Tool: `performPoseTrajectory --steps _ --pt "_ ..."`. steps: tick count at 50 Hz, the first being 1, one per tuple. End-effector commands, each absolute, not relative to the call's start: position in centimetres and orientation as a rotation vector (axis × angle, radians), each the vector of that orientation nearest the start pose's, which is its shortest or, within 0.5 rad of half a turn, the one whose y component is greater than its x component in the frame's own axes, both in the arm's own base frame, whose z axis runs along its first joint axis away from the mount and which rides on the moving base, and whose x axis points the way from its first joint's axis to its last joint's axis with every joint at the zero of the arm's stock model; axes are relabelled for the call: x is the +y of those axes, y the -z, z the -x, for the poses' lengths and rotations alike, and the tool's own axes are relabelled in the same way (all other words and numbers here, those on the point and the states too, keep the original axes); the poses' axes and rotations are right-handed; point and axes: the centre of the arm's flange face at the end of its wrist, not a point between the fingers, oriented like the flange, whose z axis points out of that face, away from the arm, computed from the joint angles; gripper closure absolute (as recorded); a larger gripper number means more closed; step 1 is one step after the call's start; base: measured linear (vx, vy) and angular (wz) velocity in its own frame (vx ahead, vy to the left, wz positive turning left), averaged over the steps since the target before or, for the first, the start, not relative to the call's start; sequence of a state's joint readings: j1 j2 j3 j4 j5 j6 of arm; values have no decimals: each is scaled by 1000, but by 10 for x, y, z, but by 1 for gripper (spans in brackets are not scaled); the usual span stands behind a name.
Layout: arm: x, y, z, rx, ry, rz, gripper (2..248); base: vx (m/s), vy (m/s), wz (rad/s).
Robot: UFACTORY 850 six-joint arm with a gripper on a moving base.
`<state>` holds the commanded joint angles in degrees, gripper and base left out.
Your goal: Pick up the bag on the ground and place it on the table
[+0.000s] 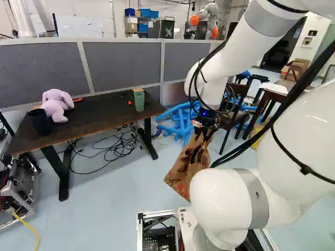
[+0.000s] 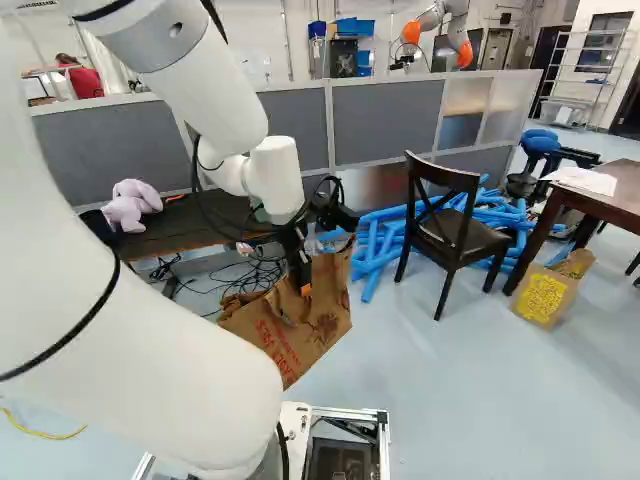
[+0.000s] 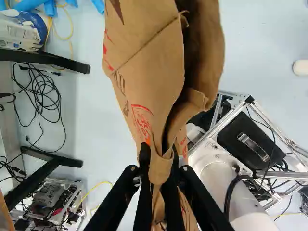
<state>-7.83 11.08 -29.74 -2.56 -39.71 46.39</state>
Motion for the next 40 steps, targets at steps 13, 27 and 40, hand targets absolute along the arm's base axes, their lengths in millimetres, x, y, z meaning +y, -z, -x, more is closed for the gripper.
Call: performPoseTrajectory --steps 13,27,40 --pt "-50 -453 -314 1414 28 2835 225 0 0 0" --pt "-53 -475 -312 1437 9 2831 225 0 0 0" --pt "-57 -496 -311 1458 -11 2827 225 0 0 0"
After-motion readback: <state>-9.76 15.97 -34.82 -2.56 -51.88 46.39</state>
